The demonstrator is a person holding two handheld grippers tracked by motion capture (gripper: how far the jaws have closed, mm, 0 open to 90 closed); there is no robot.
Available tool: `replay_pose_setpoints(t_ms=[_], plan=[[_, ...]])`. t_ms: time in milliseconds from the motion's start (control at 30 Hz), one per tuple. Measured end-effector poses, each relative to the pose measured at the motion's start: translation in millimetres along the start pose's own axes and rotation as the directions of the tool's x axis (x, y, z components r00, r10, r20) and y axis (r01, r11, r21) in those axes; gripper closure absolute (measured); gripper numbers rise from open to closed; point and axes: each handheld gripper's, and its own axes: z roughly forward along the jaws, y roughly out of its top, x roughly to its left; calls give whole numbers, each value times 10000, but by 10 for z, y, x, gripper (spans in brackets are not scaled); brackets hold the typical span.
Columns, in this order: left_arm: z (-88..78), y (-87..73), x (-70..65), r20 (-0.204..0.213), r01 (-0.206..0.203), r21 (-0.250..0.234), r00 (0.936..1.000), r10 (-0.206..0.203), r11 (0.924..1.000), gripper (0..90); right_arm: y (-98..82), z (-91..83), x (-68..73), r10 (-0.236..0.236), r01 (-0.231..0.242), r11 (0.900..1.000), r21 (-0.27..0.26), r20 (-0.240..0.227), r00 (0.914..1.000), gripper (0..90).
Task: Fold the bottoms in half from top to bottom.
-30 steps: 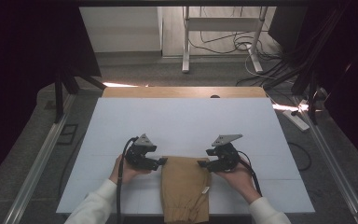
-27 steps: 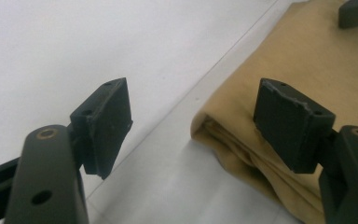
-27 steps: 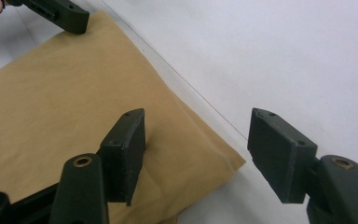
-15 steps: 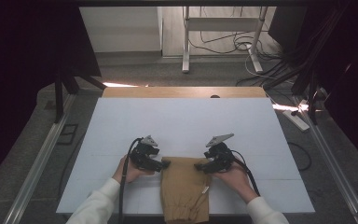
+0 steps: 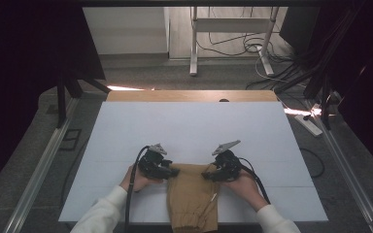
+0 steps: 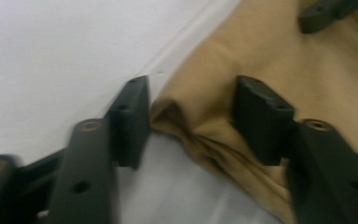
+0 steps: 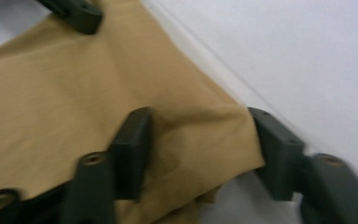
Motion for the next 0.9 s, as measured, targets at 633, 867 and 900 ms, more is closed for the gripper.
replay_pose_setpoints(t_ms=[633,867,900], plan=[[-103,45,-61,-344,-411,-439,9986,396,9982,686,59,-72,98,-921,918,9955,-220,-159,9956,759],[-153,76,-58,-524,-482,-804,9977,441,9956,687,86,-134,100,-997,1002,9924,-719,109,9950,759],[-154,82,-55,-543,-490,-820,9975,446,9954,688,90,-141,99,-1022,1032,9916,-779,166,9946,759]])
